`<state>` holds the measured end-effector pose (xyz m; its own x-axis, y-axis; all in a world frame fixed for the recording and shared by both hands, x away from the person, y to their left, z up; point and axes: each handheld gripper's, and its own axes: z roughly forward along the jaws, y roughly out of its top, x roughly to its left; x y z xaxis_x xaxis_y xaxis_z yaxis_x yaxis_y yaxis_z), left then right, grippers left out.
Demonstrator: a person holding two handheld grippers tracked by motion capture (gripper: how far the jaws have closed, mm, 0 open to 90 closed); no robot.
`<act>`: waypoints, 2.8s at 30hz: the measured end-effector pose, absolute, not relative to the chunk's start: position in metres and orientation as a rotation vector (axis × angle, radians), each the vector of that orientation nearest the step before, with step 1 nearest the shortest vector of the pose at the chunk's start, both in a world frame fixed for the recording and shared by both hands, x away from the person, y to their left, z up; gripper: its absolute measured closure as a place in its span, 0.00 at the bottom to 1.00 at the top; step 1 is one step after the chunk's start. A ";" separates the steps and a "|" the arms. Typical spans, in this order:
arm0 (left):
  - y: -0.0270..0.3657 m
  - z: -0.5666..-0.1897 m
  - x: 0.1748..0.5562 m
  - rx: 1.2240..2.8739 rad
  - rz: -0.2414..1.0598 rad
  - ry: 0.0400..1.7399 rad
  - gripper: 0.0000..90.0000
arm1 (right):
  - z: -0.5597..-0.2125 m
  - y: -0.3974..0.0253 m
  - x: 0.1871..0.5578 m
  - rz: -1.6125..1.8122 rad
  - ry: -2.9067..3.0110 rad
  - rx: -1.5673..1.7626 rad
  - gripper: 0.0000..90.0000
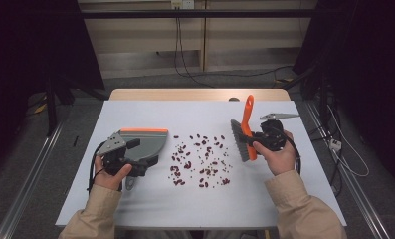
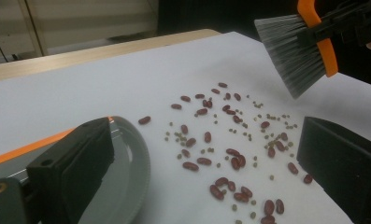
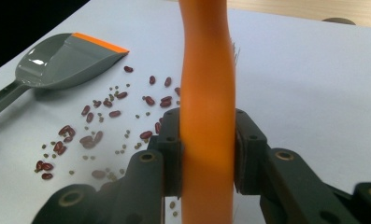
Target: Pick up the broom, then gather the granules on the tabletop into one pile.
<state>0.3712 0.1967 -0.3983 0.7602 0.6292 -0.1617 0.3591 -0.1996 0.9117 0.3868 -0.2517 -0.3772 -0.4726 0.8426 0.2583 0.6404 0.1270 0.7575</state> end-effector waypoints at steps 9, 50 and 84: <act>0.209 -0.403 0.371 1.814 0.303 0.792 0.04 | -0.380 -0.263 0.389 1.225 2.167 1.507 0.77; 0.214 -0.412 0.372 1.822 0.302 0.799 0.04 | -0.414 -0.247 0.413 0.966 2.235 1.463 0.64; 0.219 -0.417 0.369 1.827 0.302 0.828 0.04 | -0.415 -0.249 0.434 1.006 2.168 1.244 0.79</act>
